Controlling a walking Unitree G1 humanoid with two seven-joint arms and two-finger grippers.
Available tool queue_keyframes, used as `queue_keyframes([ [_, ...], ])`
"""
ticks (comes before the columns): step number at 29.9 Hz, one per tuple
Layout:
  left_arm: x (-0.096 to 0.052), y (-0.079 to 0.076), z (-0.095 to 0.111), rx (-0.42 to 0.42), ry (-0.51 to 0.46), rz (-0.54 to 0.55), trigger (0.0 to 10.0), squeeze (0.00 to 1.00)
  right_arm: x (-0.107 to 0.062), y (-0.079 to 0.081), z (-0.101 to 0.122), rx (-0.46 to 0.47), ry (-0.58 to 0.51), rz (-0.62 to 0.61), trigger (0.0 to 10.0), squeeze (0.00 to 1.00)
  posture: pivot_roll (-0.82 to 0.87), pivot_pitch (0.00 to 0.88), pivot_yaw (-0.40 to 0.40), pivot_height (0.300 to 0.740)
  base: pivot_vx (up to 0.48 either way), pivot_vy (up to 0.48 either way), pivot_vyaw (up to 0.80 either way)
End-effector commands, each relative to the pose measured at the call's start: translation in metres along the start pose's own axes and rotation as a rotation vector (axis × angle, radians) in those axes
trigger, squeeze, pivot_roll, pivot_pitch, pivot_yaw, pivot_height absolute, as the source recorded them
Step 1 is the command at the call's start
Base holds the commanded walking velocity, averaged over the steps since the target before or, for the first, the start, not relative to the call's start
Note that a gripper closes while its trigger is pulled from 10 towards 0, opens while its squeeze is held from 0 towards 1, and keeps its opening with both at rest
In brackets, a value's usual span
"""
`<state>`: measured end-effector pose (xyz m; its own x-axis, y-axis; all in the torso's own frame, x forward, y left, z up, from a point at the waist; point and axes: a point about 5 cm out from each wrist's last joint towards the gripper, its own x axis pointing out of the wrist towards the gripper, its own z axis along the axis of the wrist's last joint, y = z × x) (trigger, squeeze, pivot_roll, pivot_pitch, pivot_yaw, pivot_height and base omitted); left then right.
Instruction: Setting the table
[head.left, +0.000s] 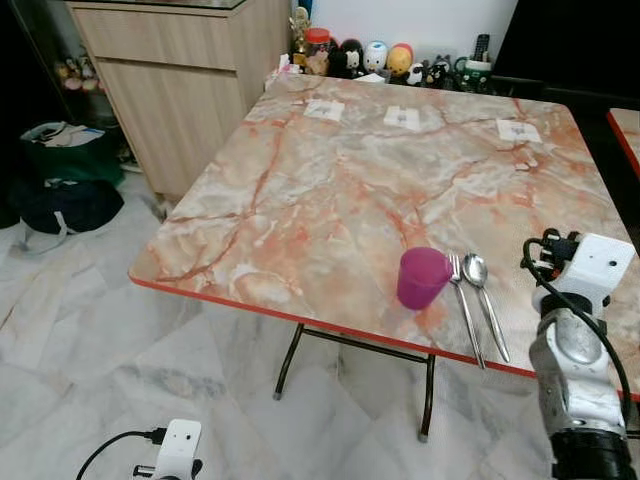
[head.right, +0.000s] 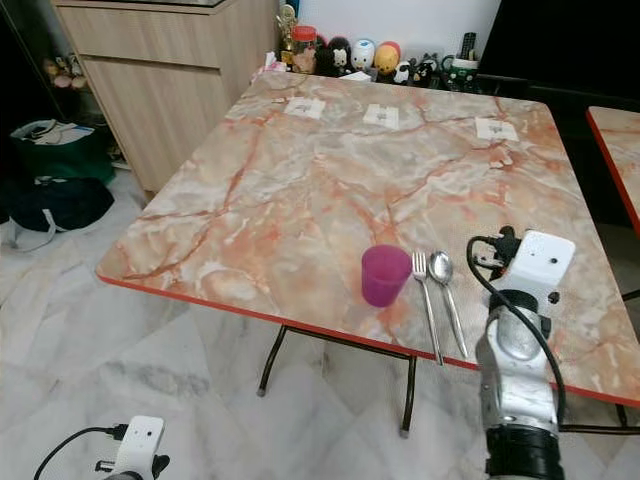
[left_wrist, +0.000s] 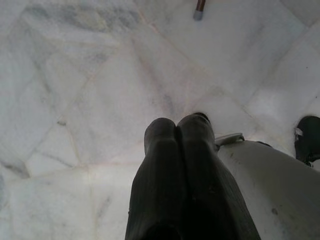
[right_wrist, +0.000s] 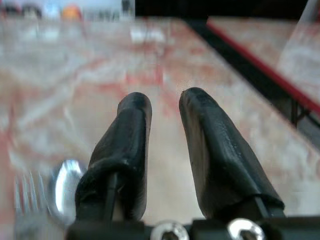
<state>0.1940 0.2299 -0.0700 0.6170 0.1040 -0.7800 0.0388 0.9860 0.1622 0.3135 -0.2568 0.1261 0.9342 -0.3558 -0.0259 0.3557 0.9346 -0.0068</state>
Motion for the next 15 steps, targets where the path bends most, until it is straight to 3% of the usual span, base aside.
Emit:
queue_keyframes([
  [1,-0.001,-0.001,-0.005,-0.023,0.027,-0.003,10.0,0.0,0.002,0.001,-0.014,0.024,0.105,0.042,10.0,1.0,0.09,0.086,-0.041,0.74,0.0,0.0,0.0],
  [3,-0.001,-0.001,-0.005,-0.024,0.028,-0.004,10.0,0.0,0.002,0.003,-0.02,0.048,0.156,0.083,10.0,0.95,0.09,0.089,-0.039,0.74,0.0,0.0,0.0],
  [4,-0.001,-0.001,-0.005,-0.026,0.029,-0.005,10.0,0.0,0.002,0.006,-0.024,0.045,0.188,0.122,10.0,0.35,0.09,0.089,-0.039,0.74,0.0,0.0,0.0],
  [5,-0.001,-0.001,-0.005,-0.026,0.029,-0.006,10.0,0.0,0.002,0.007,-0.027,0.035,0.207,0.139,10.0,0.0,0.1,0.087,-0.038,0.74,0.0,0.0,0.0],
  [10,-0.001,-0.001,-0.006,-0.025,0.03,-0.008,10.0,0.0,0.003,0.012,-0.032,0.009,0.249,0.196,10.0,0.0,0.1,0.085,-0.038,0.74,0.0,0.0,0.0],
  [14,-0.001,0.0,-0.006,-0.022,0.03,-0.007,10.0,0.0,0.006,0.016,-0.027,0.041,0.246,0.229,10.0,0.0,0.1,0.082,-0.035,0.74,0.0,0.0,0.0],
  [15,-0.001,0.0,-0.006,-0.02,0.031,-0.007,10.0,0.0,0.007,0.018,-0.027,0.042,0.245,0.246,10.0,0.83,0.1,0.082,-0.033,0.74,0.0,0.0,0.0],
])
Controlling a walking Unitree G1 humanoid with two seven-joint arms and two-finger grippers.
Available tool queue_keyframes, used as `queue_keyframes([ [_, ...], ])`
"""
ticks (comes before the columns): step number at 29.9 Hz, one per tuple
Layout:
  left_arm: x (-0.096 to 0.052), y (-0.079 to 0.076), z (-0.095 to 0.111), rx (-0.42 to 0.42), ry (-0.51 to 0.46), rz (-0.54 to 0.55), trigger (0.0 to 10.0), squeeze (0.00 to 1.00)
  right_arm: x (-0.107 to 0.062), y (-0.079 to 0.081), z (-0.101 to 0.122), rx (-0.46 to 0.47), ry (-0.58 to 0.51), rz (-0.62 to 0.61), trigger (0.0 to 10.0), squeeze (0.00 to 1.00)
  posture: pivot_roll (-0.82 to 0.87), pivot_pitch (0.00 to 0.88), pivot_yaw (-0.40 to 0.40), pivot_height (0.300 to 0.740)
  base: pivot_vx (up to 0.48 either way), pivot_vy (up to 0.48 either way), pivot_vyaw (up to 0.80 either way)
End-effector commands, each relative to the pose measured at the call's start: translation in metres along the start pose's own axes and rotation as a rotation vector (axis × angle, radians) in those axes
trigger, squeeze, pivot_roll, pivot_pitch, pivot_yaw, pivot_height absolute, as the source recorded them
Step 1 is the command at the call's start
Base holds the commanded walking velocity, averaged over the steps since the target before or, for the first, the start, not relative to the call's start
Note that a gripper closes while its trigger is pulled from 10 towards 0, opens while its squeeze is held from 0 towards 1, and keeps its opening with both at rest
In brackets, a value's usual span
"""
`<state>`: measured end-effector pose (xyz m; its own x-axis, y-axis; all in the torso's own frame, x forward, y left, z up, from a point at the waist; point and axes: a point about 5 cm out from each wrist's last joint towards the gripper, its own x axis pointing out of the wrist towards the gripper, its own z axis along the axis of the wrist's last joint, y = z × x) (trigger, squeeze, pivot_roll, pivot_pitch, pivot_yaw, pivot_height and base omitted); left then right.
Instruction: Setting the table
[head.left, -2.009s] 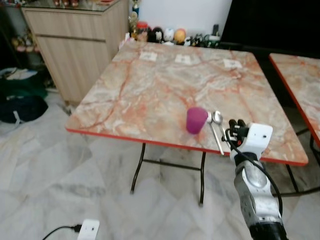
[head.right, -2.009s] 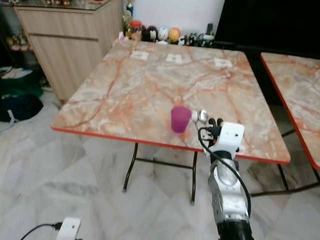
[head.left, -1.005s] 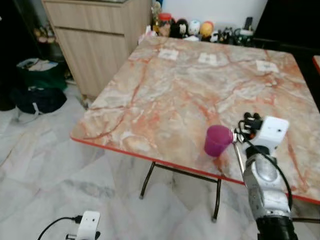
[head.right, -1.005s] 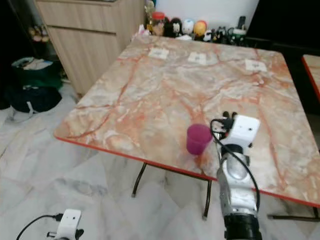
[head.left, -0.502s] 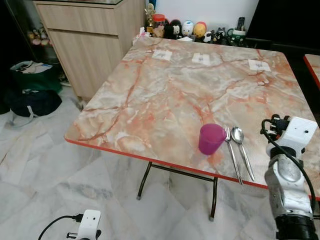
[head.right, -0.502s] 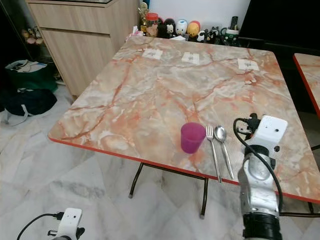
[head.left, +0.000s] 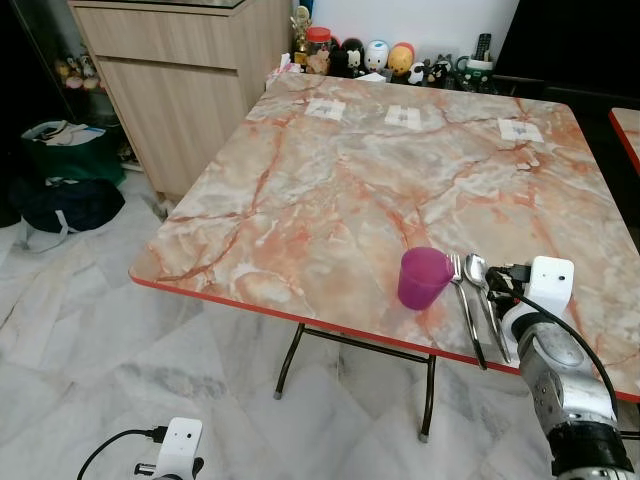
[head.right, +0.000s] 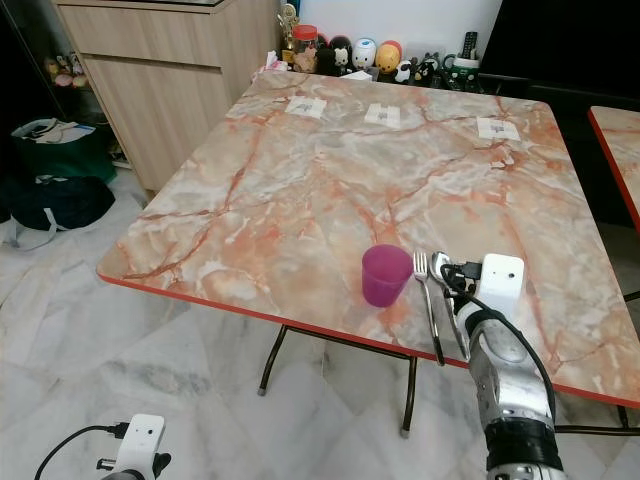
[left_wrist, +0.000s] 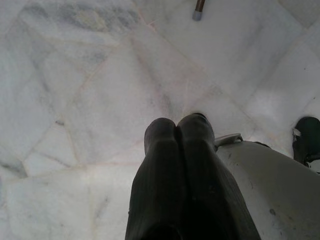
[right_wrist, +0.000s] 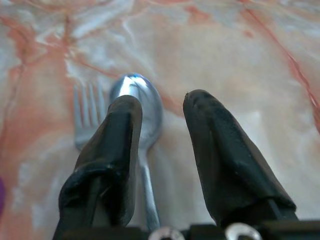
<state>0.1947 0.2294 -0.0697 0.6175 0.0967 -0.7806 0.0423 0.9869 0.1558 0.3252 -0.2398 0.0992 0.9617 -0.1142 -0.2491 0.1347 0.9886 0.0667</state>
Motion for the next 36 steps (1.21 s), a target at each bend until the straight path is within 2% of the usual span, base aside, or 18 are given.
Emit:
queue_keyframes([
  [1,-0.001,0.0,-0.007,-0.017,0.032,0.0,10.0,0.0,0.001,-0.001,0.001,0.003,0.013,0.017,10.0,1.0,0.1,0.08,-0.033,0.74,0.0,0.0,0.0],
  [5,-0.001,0.0,-0.007,-0.015,0.031,-0.001,10.0,0.0,0.001,0.005,0.002,0.0,0.012,0.043,10.0,1.0,0.11,0.081,-0.033,0.74,0.0,0.0,0.0],
  [6,-0.001,0.0,-0.007,-0.014,0.031,-0.001,10.0,0.0,0.001,0.006,0.001,-0.003,0.015,0.043,10.0,0.65,0.1,0.081,-0.034,0.74,0.0,0.0,0.0],
  [7,-0.001,0.0,-0.007,-0.014,0.031,-0.001,10.0,0.0,0.001,0.006,0.001,-0.006,0.022,0.045,10.0,0.0,0.1,0.081,-0.034,0.74,0.0,0.0,0.0],
  [17,-0.001,0.001,-0.007,-0.014,0.032,-0.003,10.0,0.0,-0.003,0.002,-0.01,-0.021,0.093,0.057,10.0,0.0,0.1,0.094,-0.033,0.74,0.0,0.0,0.0],
  [36,-0.001,0.001,-0.007,-0.01,0.033,-0.005,10.0,0.0,-0.005,-0.002,-0.021,-0.038,0.156,0.03,10.0,0.0,0.1,0.104,-0.032,0.74,0.0,0.0,0.0],
])
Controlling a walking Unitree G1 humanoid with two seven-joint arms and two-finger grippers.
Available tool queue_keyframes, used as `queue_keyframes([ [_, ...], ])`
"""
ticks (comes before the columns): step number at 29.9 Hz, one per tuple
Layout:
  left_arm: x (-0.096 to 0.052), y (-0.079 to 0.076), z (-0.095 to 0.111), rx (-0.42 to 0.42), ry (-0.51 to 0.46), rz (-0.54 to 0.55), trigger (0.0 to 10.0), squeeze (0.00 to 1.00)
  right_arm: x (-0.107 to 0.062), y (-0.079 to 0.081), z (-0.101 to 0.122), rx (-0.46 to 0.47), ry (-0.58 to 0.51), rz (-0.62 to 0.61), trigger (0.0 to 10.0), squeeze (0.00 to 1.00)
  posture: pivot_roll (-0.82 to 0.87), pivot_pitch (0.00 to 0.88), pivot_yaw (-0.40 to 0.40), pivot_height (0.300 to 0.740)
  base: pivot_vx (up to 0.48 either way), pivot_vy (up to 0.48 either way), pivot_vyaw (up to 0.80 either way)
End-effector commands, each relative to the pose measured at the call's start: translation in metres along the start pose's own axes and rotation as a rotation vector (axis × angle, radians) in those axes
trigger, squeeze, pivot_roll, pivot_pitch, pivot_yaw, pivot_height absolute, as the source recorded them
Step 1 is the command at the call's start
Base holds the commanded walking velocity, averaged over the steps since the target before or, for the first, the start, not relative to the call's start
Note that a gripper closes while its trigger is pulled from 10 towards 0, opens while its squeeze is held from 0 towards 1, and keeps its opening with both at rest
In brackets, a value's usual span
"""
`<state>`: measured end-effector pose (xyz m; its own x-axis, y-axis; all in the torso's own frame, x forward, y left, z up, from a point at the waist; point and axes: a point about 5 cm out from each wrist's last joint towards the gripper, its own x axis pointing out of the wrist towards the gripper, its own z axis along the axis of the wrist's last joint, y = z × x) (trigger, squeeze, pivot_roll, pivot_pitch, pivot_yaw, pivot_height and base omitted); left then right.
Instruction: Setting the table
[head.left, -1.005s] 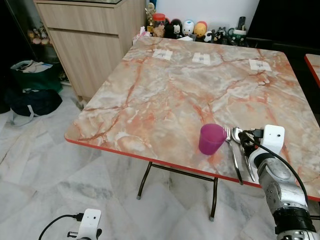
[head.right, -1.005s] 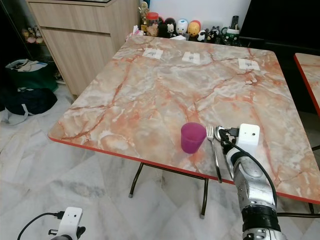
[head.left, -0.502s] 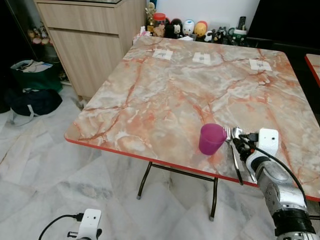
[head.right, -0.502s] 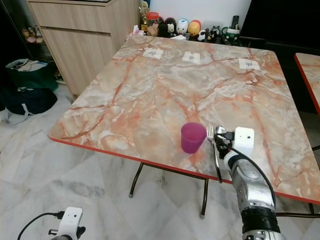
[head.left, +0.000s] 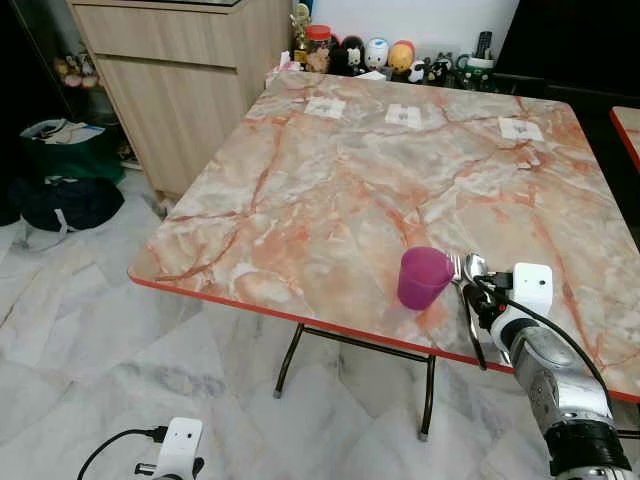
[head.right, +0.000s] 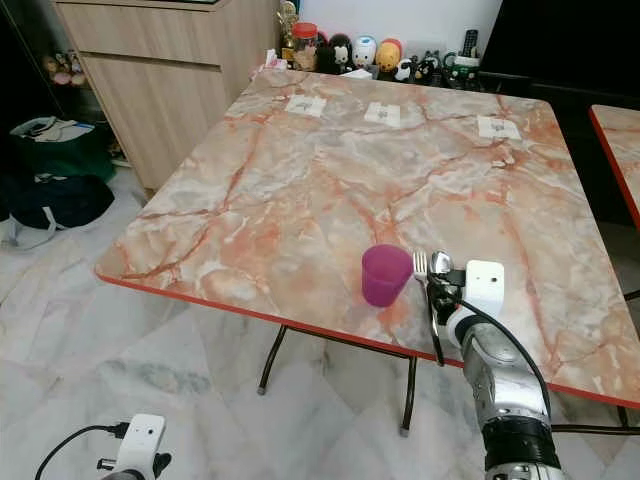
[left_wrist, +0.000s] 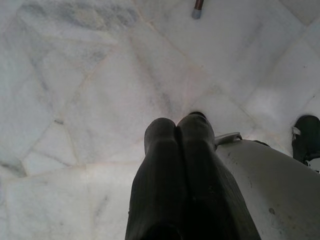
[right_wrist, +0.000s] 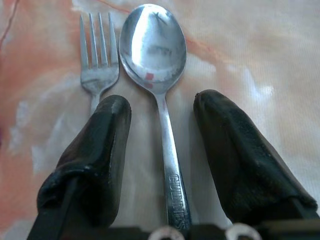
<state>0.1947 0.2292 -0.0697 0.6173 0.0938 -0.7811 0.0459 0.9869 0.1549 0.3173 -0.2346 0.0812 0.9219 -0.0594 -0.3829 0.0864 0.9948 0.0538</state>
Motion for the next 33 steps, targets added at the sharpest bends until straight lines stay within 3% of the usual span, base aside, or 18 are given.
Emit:
queue_keyframes([
  [1,-0.001,0.001,-0.007,-0.013,0.033,-0.002,10.0,0.0,-0.002,-0.005,-0.002,-0.008,0.017,-0.011,10.0,0.0,0.1,0.104,-0.032,0.74,0.0,0.0,0.0],
  [10,-0.001,0.001,-0.007,-0.011,0.034,-0.003,10.0,0.0,-0.001,-0.001,-0.013,-0.001,0.06,0.014,10.0,0.0,0.11,0.106,-0.031,0.74,0.0,0.0,0.0],
  [11,-0.001,0.001,-0.007,-0.011,0.034,-0.004,10.0,0.0,-0.001,-0.001,-0.015,0.0,0.066,0.015,7.1,0.0,0.11,0.106,-0.032,0.74,0.0,0.0,0.0],
  [12,-0.001,0.001,-0.008,-0.011,0.035,-0.004,10.0,0.0,-0.001,-0.001,-0.016,0.001,0.068,0.015,7.1,0.0,0.11,0.106,-0.032,0.74,0.0,0.0,0.0],
  [13,-0.001,0.001,-0.008,-0.011,0.034,-0.004,10.0,0.0,-0.001,0.0,-0.018,0.003,0.074,0.021,0.0,0.0,0.11,0.108,-0.03,0.74,0.0,0.0,0.0],
  [33,-0.001,0.001,-0.008,-0.011,0.038,-0.013,10.0,0.0,-0.002,0.006,-0.022,0.008,0.079,0.04,0.0,0.0,0.11,0.11,-0.031,0.74,0.0,0.0,0.0],
])
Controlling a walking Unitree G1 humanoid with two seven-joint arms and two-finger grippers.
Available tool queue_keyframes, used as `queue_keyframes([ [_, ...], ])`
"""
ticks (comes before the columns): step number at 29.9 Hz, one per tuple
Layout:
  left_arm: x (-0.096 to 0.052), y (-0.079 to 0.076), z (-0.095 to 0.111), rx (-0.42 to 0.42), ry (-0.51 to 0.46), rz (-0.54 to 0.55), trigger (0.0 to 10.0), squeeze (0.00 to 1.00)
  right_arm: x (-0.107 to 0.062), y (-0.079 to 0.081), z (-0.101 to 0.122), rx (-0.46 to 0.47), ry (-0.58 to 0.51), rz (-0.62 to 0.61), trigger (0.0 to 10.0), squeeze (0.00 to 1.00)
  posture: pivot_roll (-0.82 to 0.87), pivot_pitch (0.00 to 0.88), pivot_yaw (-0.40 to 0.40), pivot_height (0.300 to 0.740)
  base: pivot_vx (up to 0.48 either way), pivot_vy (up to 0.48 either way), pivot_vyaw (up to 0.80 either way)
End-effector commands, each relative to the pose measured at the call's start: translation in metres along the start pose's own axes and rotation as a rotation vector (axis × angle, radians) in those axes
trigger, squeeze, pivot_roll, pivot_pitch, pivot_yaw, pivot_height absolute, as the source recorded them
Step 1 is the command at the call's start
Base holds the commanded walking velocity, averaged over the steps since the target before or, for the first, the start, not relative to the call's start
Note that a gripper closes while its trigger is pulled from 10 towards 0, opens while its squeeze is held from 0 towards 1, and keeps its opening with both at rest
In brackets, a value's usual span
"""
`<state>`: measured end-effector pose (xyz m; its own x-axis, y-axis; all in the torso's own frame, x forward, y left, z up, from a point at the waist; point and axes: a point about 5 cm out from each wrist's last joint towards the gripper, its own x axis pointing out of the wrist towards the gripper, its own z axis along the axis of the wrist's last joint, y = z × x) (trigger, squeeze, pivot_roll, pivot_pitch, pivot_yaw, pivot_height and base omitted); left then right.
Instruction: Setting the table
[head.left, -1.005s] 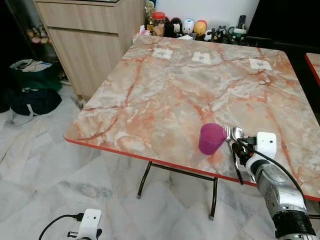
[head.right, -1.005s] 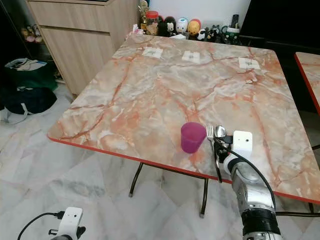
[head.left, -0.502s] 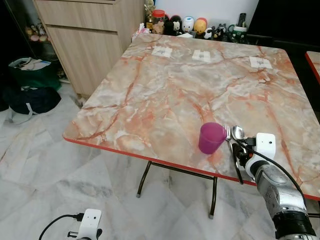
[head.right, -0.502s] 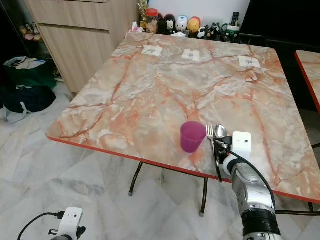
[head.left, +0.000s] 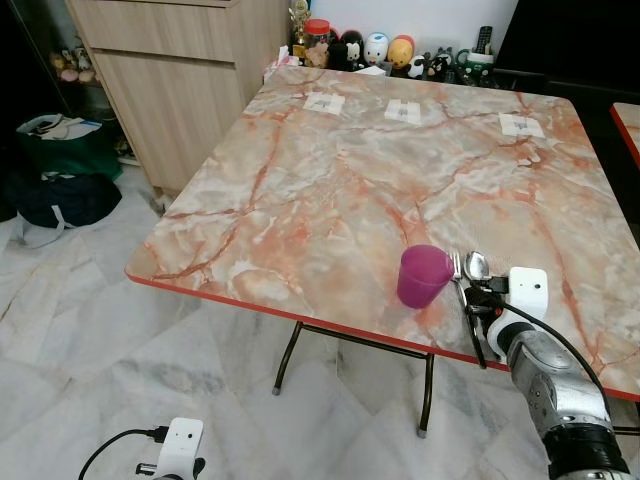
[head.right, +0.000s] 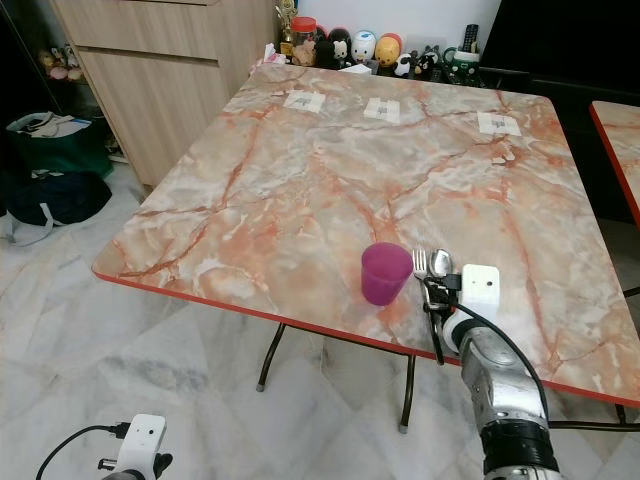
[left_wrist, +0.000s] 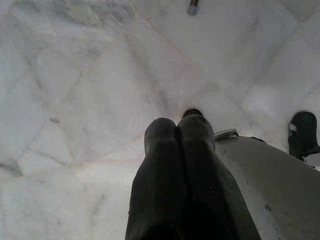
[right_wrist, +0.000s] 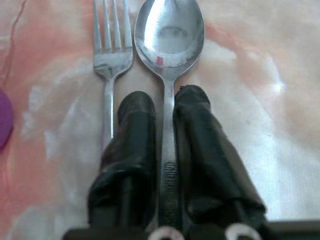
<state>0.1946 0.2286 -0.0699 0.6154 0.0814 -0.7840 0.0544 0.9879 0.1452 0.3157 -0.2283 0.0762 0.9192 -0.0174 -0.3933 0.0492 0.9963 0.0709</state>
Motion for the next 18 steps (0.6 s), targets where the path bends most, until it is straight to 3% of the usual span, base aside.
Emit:
queue_keyframes([
  [1,-0.0013,0.0013,-0.0079,-0.011,0.036,-0.001,10.0,0.0,-0.0015,0.0009,-0.016,0.009,0.064,0.0,0.0,0.0,0.11,0.109,-0.03,0.74,0.0,0.0,0.0],
  [18,-0.0012,0.0008,-0.0075,-0.009,0.035,-0.005,10.0,0.0,-0.0038,-0.0069,-0.0161,0.019,0.044,-0.058,0.0,0.0,0.11,0.104,-0.033,0.74,0.0,0.0,0.0],
])
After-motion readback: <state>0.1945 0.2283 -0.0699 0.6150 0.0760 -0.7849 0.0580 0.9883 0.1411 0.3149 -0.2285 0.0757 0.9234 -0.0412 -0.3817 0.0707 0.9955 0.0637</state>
